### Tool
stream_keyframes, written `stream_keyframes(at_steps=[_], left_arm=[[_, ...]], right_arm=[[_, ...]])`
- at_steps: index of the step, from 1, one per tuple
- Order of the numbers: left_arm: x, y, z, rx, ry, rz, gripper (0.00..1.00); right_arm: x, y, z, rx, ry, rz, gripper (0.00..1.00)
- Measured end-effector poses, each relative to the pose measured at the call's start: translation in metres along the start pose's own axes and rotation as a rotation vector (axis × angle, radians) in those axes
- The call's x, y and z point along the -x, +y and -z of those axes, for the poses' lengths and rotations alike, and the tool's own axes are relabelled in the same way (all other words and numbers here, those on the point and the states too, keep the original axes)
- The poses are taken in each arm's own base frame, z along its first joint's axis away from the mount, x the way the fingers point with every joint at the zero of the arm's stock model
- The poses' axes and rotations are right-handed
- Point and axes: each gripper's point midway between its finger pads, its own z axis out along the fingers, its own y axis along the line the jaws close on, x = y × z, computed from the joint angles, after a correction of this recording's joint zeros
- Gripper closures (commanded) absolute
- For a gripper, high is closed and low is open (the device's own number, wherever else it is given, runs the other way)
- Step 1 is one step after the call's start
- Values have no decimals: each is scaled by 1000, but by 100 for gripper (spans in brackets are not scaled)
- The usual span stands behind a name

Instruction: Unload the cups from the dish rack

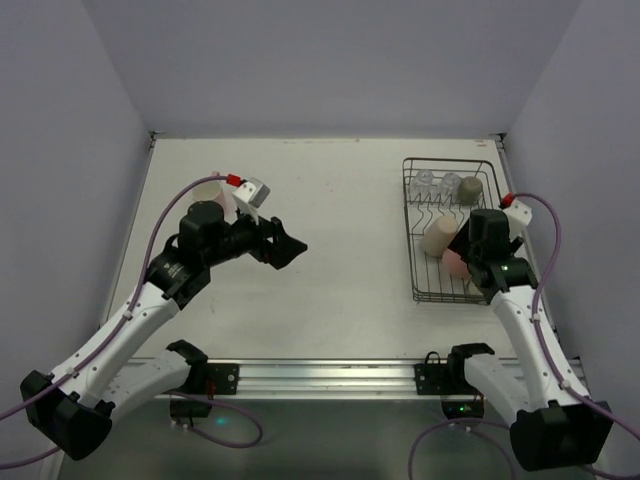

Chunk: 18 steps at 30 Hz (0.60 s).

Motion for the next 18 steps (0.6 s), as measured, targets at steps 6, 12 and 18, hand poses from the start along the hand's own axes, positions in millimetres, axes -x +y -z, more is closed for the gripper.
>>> stream_keyframes(at_steps=[6, 12, 18], left_arm=[[4, -10, -2, -48, -12, 40, 15], [0, -31, -15, -178, -13, 114, 18], [-13, -53, -41, -302, 26, 206, 18]], right_arm=[[16, 0, 29, 79, -65, -40, 55], [35, 17, 70, 257, -115, -76, 57], [54, 57, 122, 565, -149, -104, 58]])
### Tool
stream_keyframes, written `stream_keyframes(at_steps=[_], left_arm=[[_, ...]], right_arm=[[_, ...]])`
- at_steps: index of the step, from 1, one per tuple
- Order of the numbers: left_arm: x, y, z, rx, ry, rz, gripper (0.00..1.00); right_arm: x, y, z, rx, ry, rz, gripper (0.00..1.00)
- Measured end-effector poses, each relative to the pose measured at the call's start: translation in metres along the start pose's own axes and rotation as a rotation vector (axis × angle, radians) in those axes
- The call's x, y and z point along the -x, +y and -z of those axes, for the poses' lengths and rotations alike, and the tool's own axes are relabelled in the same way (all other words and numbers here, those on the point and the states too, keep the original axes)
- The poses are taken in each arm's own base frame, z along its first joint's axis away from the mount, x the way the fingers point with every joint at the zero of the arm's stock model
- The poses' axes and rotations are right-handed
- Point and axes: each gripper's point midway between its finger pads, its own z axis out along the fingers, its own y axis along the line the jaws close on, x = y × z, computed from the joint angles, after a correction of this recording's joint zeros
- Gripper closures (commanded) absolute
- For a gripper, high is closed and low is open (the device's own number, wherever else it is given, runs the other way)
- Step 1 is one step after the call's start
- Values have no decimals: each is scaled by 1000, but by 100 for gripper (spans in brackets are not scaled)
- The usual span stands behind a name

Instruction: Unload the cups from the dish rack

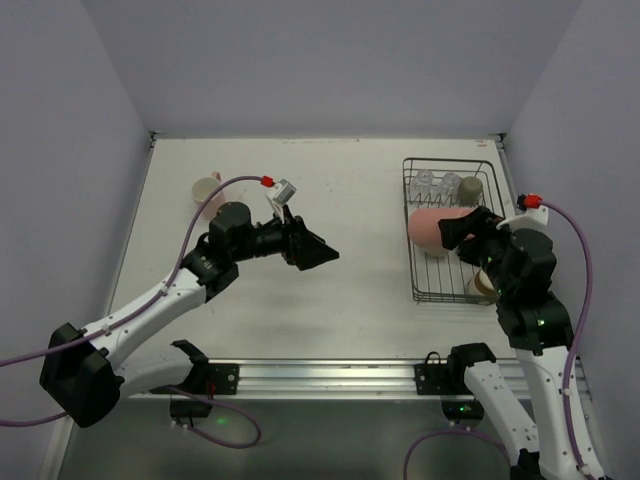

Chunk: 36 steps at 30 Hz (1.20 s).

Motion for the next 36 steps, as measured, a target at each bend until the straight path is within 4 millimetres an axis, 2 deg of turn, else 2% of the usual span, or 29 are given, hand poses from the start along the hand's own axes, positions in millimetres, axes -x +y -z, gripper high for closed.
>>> stream_keyframes(at_steps=[5, 10, 14, 18, 21, 22, 24, 25, 26, 27, 28, 29, 30, 32, 33, 36], left_arm=[[0, -14, -25, -102, -4, 60, 18], [8, -20, -39, -163, -39, 103, 18], [19, -28, -42, -209, -80, 116, 19], [28, -39, -41, -255, -111, 115, 25], [33, -46, -39, -283, -134, 115, 32], [33, -47, -39, -291, -139, 116, 39], [33, -48, -38, -303, -145, 128, 49], [33, -48, -38, -306, -147, 132, 63], [33, -49, -38, -308, -146, 143, 70], [33, -50, -38, -316, -150, 149, 78], [35, -51, -36, -324, -158, 148, 90], [37, -53, -35, -333, -160, 151, 95], [38, -57, -33, -352, -162, 141, 100], [42, -62, -28, -354, -179, 116, 100], [43, -60, -28, -332, -190, 107, 100], [44, -42, -34, -207, -188, 85, 100]], right_arm=[[2, 57, 8, 297, 25, -48, 59], [-11, 103, 17, 569, 97, -80, 58], [-23, 124, 21, 712, 164, -87, 58], [-33, 135, 23, 795, 211, -102, 58], [-46, 142, 24, 845, 260, -115, 57], [-52, 146, 24, 860, 280, -118, 57], [-58, 153, 25, 887, 305, -120, 57], [-61, 157, 25, 900, 315, -122, 57], [-63, 159, 25, 911, 320, -125, 55], [-67, 160, 23, 915, 327, -130, 53], [-69, 161, 22, 920, 332, -142, 49], [-70, 161, 20, 925, 337, -155, 44], [-72, 161, 20, 929, 346, -172, 28], [-73, 162, 17, 932, 349, -191, 14], [-74, 162, 15, 927, 348, -190, 3], [-79, 158, 8, 888, 342, -181, 1]])
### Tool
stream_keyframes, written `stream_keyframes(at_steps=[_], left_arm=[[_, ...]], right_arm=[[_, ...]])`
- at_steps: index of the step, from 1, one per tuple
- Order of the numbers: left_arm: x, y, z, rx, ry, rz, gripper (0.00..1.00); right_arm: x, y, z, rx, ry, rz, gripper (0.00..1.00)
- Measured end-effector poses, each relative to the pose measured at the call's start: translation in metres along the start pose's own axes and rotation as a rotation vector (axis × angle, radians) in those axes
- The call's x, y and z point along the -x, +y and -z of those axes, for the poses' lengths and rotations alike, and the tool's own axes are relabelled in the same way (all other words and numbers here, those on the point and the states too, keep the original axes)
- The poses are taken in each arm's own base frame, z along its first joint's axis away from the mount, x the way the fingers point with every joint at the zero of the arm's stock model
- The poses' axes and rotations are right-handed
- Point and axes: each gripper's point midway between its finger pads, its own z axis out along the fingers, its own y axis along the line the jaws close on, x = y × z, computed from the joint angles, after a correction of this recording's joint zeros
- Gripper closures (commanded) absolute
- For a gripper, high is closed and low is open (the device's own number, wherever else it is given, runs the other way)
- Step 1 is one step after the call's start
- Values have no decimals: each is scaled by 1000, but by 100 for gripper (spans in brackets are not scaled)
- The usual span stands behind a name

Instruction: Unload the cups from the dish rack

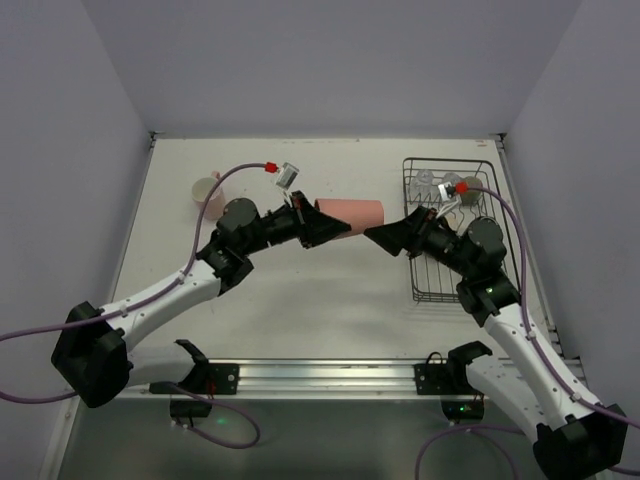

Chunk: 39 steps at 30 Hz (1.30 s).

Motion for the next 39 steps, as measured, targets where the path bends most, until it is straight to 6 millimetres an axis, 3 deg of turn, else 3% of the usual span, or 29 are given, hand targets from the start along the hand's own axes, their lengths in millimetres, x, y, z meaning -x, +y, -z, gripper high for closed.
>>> stream_keyframes(at_steps=[6, 9, 16, 20, 23, 29, 30, 35, 38, 39], left_arm=[[40, 68, -7, 447, 36, -124, 100], [58, 118, 5, 694, 72, -184, 100], [45, 249, 65, 1195, 318, -220, 100], [42, 301, 113, 1367, 430, -166, 100], [52, 324, 136, 1453, 468, -145, 99], [56, 339, 143, 1499, 528, -165, 90], [54, 341, 143, 1502, 540, -162, 83], [40, 352, 150, 1517, 614, -145, 70], [36, 355, 153, 1525, 642, -142, 51], [35, 355, 154, 1529, 647, -143, 49]], right_arm=[[4, -43, 10, -234, -61, 35, 1], [4, -63, 18, -343, -70, 63, 1], [-7, -92, 31, -477, -28, 103, 1], [-8, -96, 36, -505, -27, 124, 1], [-8, -95, 38, -504, -29, 135, 1], [-11, -98, 40, -512, -17, 141, 1], [-12, -99, 40, -513, -15, 142, 1], [-16, -106, 40, -538, 10, 142, 1], [-16, -110, 38, -559, 29, 135, 1], [-15, -111, 38, -563, 31, 135, 1]])
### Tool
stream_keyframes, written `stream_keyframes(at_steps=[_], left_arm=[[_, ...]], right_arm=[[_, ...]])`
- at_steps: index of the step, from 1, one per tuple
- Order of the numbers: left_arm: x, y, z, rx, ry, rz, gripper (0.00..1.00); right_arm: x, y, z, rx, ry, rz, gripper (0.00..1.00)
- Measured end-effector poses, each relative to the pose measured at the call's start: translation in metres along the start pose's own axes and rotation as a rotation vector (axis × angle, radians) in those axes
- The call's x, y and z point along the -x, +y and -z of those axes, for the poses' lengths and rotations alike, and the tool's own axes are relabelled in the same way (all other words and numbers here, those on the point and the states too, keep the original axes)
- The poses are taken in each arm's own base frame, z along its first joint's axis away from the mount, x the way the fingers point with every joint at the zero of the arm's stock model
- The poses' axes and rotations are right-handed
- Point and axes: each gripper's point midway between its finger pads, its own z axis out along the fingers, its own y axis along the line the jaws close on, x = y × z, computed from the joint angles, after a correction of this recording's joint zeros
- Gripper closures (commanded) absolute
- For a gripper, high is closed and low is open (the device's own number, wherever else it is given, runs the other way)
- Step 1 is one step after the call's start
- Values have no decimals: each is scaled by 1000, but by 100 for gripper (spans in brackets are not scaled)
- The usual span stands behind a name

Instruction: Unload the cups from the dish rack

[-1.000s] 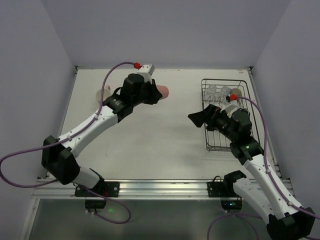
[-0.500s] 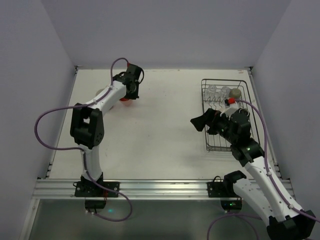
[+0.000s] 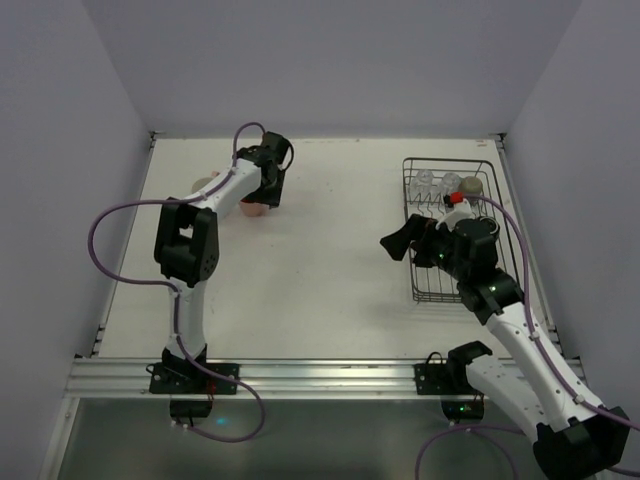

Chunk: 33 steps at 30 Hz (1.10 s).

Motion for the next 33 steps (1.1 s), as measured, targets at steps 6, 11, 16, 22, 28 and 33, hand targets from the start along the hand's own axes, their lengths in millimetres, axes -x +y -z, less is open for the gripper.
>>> stream_keyframes(at_steps=[6, 11, 16, 22, 28, 33], left_arm=[[0, 5, 1, 24, 0, 1, 33], [4, 7, 6, 31, -15, 5, 25], [16, 14, 27, 38, -71, 22, 18], [31, 21, 55, 33, -142, 46, 7], [52, 24, 98, -16, -268, 87, 2], [53, 4, 174, -143, -462, 92, 0]], right_arm=[[18, 3, -3, -30, -27, 15, 1], [32, -7, -7, -109, -55, 32, 1], [37, -32, -14, -238, -62, 48, 1], [50, -66, -18, -408, -83, 51, 1], [62, -107, -8, -569, -115, 31, 1], [66, -130, -4, -656, -125, 13, 1]])
